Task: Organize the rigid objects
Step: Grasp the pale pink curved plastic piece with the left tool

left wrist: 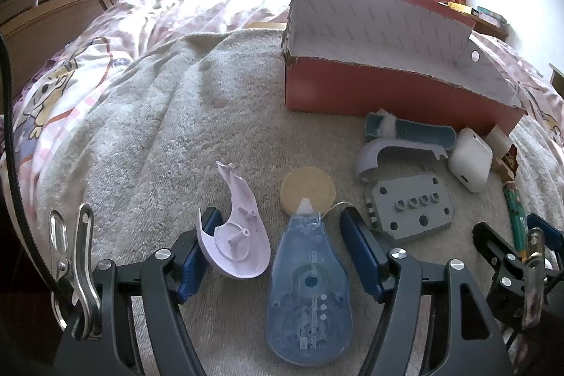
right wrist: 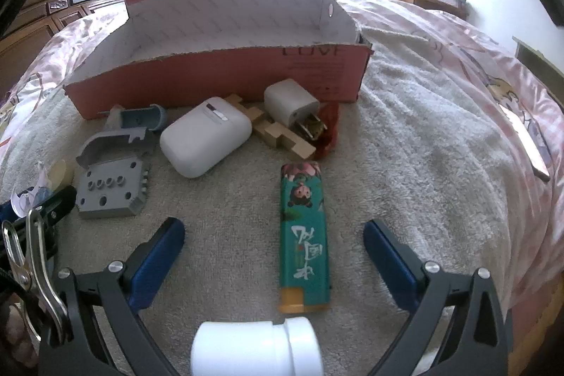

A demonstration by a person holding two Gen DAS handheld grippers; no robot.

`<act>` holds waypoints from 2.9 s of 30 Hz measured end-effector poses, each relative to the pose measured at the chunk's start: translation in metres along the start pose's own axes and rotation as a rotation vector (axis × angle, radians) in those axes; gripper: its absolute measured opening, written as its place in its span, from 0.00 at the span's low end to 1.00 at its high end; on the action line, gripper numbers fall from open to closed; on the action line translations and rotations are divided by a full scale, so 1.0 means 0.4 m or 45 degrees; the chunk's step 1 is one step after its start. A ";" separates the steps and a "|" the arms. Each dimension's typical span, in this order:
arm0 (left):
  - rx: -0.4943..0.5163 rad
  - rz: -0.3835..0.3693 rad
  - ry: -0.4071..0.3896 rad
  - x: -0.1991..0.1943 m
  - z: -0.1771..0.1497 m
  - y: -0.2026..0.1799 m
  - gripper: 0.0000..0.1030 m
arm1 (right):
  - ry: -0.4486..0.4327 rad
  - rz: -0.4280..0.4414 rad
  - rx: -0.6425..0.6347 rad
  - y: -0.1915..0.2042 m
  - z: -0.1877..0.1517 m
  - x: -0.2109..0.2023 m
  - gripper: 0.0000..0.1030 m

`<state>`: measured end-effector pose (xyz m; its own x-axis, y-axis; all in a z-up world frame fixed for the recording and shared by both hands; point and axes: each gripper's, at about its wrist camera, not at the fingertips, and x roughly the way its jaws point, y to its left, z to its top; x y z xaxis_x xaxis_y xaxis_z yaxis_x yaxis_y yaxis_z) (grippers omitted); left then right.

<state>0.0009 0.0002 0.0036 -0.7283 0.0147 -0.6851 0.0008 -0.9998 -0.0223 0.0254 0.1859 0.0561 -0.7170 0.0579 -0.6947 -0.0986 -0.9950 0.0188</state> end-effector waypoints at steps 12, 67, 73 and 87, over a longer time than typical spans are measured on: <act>0.018 -0.005 0.073 -0.012 -0.007 0.001 0.69 | 0.029 0.024 -0.035 -0.003 0.004 -0.003 1.00; 0.148 -0.029 0.060 -0.151 -0.058 0.103 0.69 | 0.012 0.215 -0.124 0.003 -0.036 -0.096 0.99; 0.209 -0.020 0.056 -0.113 -0.055 0.118 0.69 | 0.022 0.267 -0.165 0.034 -0.043 -0.116 0.99; 0.260 -0.150 0.060 -0.068 -0.065 0.100 0.48 | 0.028 0.247 -0.234 0.073 -0.045 -0.133 0.99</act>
<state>0.0383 -0.0396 0.0023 -0.6822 0.1278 -0.7199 -0.2244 -0.9737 0.0399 0.0730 0.1524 0.0806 -0.6947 -0.1351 -0.7064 0.1679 -0.9855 0.0234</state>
